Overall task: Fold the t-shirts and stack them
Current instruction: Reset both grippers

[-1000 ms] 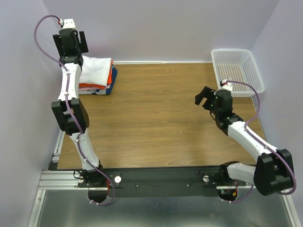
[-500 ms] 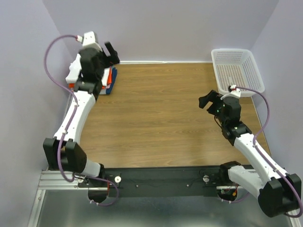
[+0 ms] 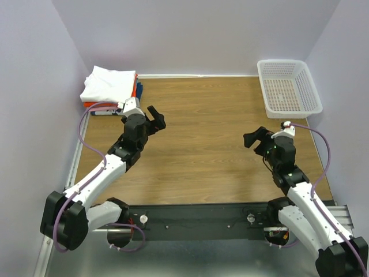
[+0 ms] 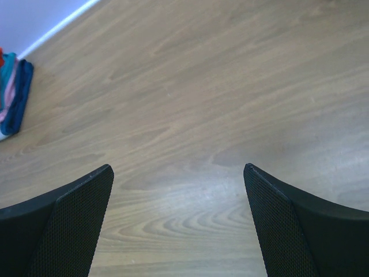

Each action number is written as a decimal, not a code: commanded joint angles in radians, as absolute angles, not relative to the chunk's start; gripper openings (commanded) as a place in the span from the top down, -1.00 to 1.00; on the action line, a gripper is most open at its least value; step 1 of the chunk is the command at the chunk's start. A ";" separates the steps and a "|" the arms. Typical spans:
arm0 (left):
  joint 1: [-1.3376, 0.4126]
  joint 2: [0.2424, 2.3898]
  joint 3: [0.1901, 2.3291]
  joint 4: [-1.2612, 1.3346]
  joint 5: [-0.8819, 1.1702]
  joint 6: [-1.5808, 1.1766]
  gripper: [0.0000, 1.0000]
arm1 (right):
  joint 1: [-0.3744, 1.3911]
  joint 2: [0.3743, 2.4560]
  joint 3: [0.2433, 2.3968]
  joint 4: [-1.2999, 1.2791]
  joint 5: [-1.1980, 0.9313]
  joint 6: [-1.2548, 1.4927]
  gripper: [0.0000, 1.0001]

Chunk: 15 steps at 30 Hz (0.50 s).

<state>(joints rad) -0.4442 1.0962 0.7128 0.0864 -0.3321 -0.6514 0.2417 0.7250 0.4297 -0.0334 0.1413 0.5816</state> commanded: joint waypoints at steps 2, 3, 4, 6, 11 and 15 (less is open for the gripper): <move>-0.453 1.109 0.712 0.094 -0.445 -0.707 -0.97 | 0.238 0.661 0.354 -0.089 0.166 0.607 -1.00; -0.453 1.105 0.709 0.092 -0.445 -0.706 -0.97 | 0.239 0.655 0.347 -0.094 0.169 0.607 -1.00; -0.453 1.094 0.703 0.092 -0.440 -0.707 -0.97 | 0.239 0.638 0.333 -0.095 0.178 0.614 -1.00; -0.453 1.082 0.692 0.092 -0.428 -0.712 -0.97 | 0.238 0.624 0.331 -0.097 0.173 0.603 -1.00; -0.453 1.048 0.675 0.075 -0.439 -0.707 -0.97 | 0.238 0.585 0.322 -0.103 0.190 0.600 -1.00; -0.453 1.022 0.669 0.061 -0.452 -0.709 -0.97 | 0.239 0.571 0.319 -0.104 0.204 0.601 -1.00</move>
<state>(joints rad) -0.4477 1.0557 0.6804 0.0723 -0.3939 -0.6971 0.2420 0.5869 0.3386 -0.0822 0.1616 0.5949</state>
